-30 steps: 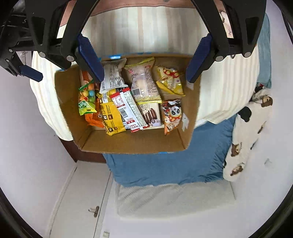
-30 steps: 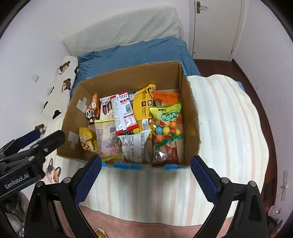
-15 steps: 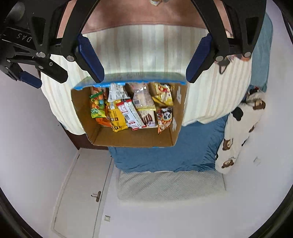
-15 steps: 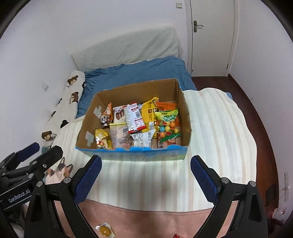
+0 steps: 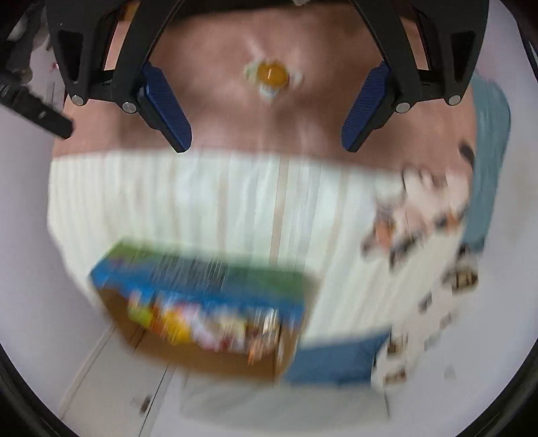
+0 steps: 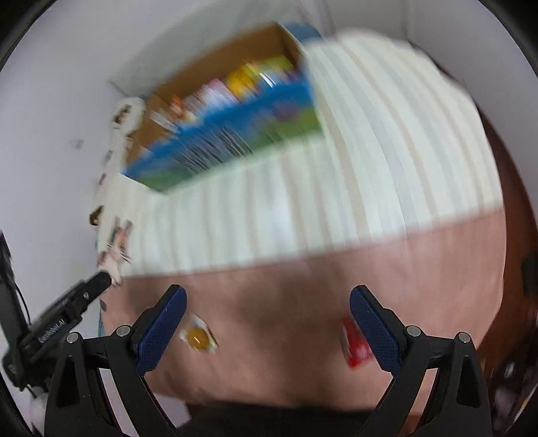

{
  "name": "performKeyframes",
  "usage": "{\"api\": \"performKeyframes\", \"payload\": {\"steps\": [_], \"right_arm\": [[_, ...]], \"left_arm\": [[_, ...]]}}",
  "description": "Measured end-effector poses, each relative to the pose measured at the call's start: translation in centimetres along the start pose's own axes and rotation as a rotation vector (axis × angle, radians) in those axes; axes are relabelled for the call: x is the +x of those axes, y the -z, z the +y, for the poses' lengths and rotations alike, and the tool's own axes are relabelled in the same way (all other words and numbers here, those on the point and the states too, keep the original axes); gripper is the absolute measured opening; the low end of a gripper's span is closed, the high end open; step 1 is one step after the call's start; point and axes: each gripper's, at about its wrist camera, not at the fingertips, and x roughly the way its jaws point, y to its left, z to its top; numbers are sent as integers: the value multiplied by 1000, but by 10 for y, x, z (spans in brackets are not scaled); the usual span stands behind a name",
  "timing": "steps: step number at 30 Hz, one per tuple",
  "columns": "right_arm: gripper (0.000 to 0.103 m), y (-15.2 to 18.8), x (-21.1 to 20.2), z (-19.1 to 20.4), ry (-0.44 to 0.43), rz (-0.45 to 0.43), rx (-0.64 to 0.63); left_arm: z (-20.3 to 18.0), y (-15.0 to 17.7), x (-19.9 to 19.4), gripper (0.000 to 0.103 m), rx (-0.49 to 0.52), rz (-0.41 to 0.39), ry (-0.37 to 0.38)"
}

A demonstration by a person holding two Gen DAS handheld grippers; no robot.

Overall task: Organize snacks
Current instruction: 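Grasp the yellow egg-yolk pastry with left tool while right grasps red triangular snack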

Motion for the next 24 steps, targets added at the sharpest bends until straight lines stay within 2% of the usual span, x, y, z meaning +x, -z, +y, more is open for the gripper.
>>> {"api": "performKeyframes", "payload": {"steps": [4, 6, 10, 16, 20, 21, 22, 24], "right_arm": [[100, 24, 34, -49, 7, 87, 140], [100, 35, 49, -69, 13, 120, 196], [100, 50, 80, -96, 26, 171, 269], [95, 55, 117, -103, 93, 202, 258], [70, 54, 121, -95, 137, 176, 196], [68, 54, 121, -93, 133, 170, 181], [66, 55, 121, -92, 132, 167, 174], [65, 57, 120, -87, 134, 159, 151]], "left_arm": [[11, 37, 51, 91, -29, 152, -1], [15, 52, 73, 91, -78, 249, 6], [18, 70, 106, 91, -113, 347, 35], [14, 81, 138, 91, -127, 425, 47], [8, 87, 153, 89, -121, 447, 48], [4, 88, 155, 84, -102, 441, 29], [2, 89, 155, 74, -98, 429, 18], [0, 91, 154, 64, -90, 410, 1]]}}
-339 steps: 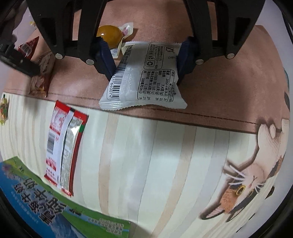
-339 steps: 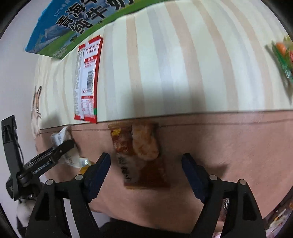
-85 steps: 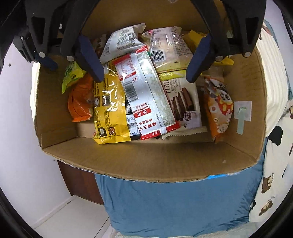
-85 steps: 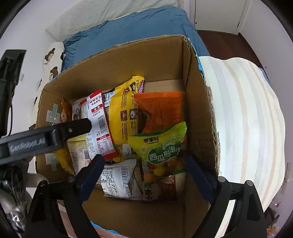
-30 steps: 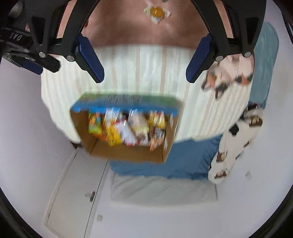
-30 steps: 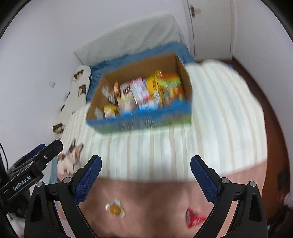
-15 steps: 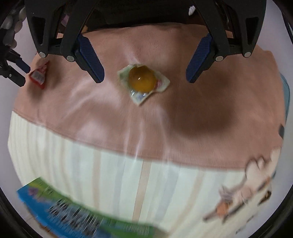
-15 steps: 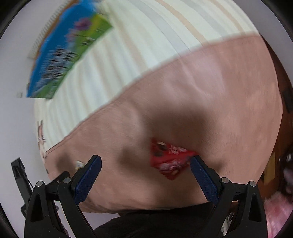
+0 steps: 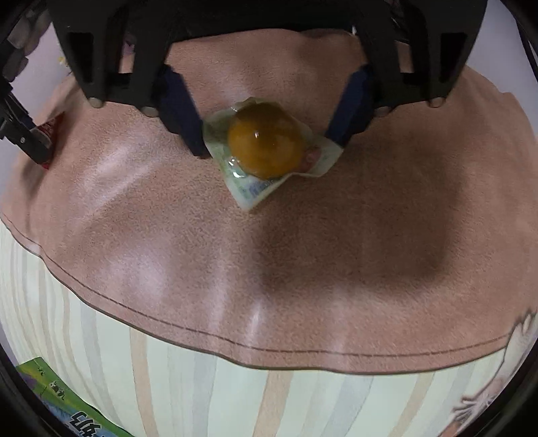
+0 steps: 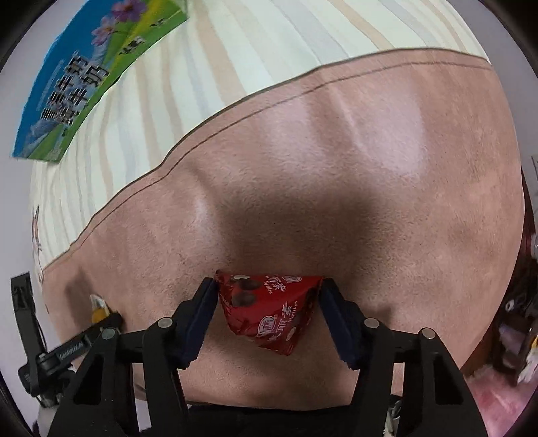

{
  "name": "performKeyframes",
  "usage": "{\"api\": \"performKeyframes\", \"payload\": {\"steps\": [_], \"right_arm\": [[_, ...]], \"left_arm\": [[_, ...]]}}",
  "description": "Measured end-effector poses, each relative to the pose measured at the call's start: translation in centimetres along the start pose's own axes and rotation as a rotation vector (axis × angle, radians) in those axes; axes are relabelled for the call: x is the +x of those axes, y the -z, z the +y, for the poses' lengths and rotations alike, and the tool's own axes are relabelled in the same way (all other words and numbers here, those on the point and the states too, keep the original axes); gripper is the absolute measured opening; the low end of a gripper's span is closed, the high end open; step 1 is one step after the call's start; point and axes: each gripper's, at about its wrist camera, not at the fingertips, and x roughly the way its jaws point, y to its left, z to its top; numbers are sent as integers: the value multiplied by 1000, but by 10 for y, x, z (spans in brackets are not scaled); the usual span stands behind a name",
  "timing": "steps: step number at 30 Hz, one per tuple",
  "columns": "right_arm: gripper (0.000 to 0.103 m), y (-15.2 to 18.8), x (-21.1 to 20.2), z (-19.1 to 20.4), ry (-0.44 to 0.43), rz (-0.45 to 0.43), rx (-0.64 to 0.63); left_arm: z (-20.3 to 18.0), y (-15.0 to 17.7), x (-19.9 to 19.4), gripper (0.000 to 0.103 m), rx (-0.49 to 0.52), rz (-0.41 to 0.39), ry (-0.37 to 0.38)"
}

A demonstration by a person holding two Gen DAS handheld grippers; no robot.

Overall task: Organize snacks
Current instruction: 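Grasp the yellow egg-yolk pastry with left tool while right grasps red triangular snack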

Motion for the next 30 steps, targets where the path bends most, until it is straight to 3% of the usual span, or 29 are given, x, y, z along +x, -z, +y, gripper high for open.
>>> {"api": "performKeyframes", "payload": {"steps": [1, 8, 14, 19, 28, 30], "right_arm": [[65, 2, 1, 3, 1, -4, -11], [65, 2, 5, 53, -51, -19, -106], [65, -16, 10, 91, -37, -46, -209], [66, -24, 19, 96, -20, -14, -247], [64, -24, 31, 111, 29, 3, -303], [64, -19, 31, 116, 57, -13, -325]], "left_arm": [[-1, 1, -1, 60, -4, -8, -7], [-26, -11, -11, 60, 3, -39, 28], [-72, -37, -17, 60, 109, -94, 4], [-75, -44, -7, 67, 162, -61, 6], [-106, -36, 5, 64, 197, -83, -38], [-110, -34, -10, 63, 202, -93, -48]]}}
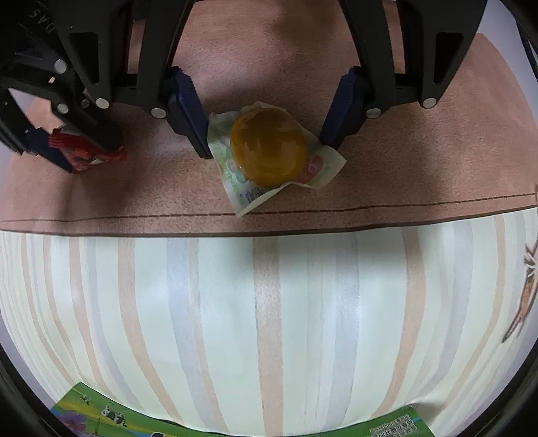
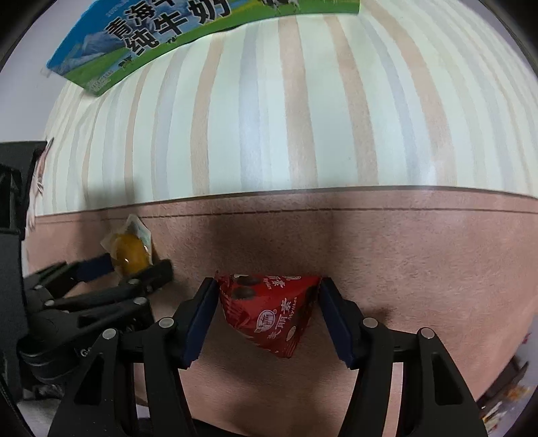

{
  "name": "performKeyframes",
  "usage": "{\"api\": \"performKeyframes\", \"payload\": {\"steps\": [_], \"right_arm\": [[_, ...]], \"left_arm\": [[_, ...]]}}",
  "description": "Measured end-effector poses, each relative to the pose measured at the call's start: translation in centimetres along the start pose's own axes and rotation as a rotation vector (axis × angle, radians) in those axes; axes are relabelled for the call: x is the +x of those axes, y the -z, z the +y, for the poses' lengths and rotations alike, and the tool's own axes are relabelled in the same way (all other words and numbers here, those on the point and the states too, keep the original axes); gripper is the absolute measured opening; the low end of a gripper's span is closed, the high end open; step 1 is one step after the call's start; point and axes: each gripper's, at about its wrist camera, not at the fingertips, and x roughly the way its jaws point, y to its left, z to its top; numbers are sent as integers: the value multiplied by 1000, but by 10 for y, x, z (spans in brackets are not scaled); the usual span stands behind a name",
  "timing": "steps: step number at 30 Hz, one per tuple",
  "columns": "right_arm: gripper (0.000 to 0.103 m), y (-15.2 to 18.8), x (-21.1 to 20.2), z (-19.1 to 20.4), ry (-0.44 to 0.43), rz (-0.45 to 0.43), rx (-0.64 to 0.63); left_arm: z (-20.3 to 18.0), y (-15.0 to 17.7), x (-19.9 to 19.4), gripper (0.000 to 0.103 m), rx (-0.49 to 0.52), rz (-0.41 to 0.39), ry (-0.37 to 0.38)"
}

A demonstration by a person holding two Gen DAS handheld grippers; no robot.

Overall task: Organize snacks
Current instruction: 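Grasp the yellow egg-yolk pastry with left tool while right grasps red triangular snack, then carry both snacks over the box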

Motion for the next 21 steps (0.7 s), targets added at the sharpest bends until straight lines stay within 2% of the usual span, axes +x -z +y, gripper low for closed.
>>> {"api": "performKeyframes", "payload": {"steps": [3, 8, 11, 17, 21], "right_arm": [[64, 4, -7, -8, 19, -23, 14], [67, 6, -5, -18, -2, -18, 18], [68, 11, 4, -7, 42, -20, -26], [65, 23, 7, 11, 141, -48, -140], [63, 31, 2, 17, 123, -81, -123]], "left_arm": [[8, 10, -4, 63, -5, -7, -28], [7, 15, 1, 66, -6, -10, -16], [0, 14, 1, 66, -7, -8, -25], [8, 9, -5, 58, 6, -29, -58], [7, 16, -20, 54, 5, -47, -57]]}}
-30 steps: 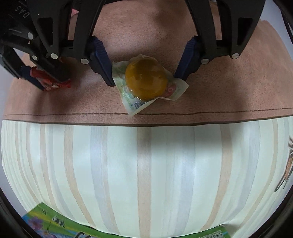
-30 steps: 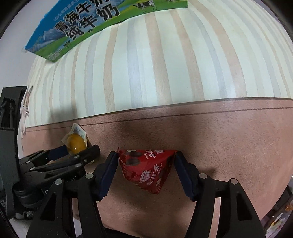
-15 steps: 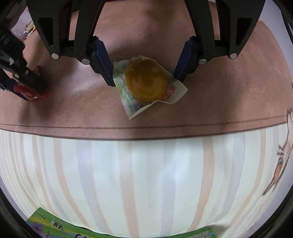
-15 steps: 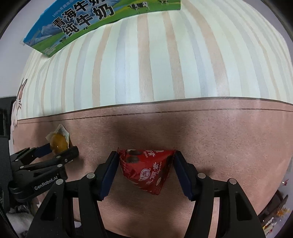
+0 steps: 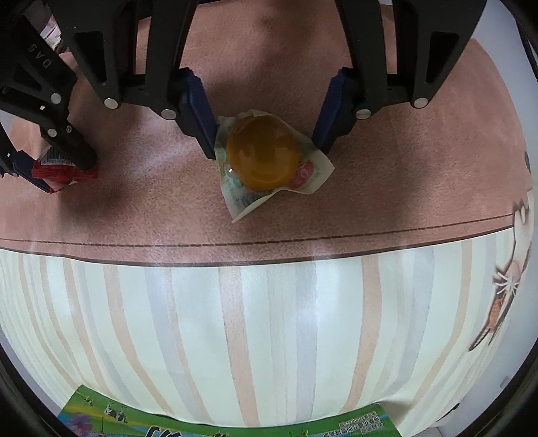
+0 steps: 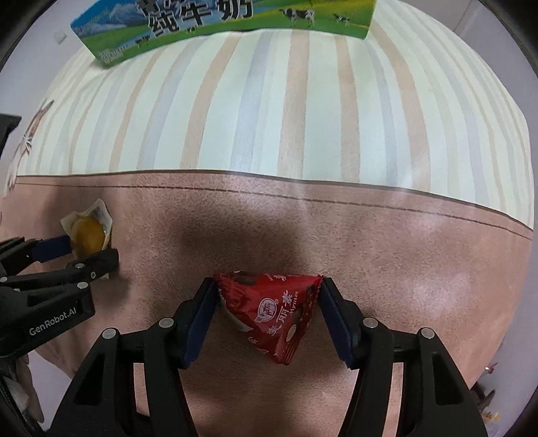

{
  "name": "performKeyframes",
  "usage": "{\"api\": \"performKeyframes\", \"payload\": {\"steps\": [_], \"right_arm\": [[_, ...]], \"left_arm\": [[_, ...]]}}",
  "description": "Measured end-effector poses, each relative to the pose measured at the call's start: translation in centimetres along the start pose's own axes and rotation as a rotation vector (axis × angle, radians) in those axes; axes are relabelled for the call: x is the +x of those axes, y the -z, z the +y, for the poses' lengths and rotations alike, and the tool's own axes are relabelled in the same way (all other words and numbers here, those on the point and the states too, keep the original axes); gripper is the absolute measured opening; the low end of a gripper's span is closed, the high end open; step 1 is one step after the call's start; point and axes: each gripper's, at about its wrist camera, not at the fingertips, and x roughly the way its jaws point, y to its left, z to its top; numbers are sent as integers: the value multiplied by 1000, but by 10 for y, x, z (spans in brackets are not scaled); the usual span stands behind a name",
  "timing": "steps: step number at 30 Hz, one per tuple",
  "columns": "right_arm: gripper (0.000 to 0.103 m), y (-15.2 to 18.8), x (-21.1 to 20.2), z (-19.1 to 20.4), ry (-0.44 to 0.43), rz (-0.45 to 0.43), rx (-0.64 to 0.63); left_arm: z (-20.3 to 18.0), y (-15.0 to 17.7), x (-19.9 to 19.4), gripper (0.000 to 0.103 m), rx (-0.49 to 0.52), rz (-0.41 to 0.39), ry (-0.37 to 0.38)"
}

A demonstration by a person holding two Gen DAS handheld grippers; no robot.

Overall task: Organize snacks
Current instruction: 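Carry both snacks over the box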

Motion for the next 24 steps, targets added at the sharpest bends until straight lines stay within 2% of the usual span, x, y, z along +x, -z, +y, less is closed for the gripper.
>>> {"api": "performKeyframes", "payload": {"steps": [8, 13, 19, 24], "right_arm": [[63, 8, -29, -20, -102, -43, 100], [63, -3, -52, -39, -139, -71, 124], [63, -14, -88, -51, -197, -123, 138], [63, -46, -125, -60, -265, -187, 168]], "left_arm": [[8, 0, -21, 50, -28, -11, 45], [14, -1, -41, 50, -36, -35, 82], [14, -20, -94, 50, -37, -100, 145], [17, -51, -147, 50, -38, -176, 209]]}}
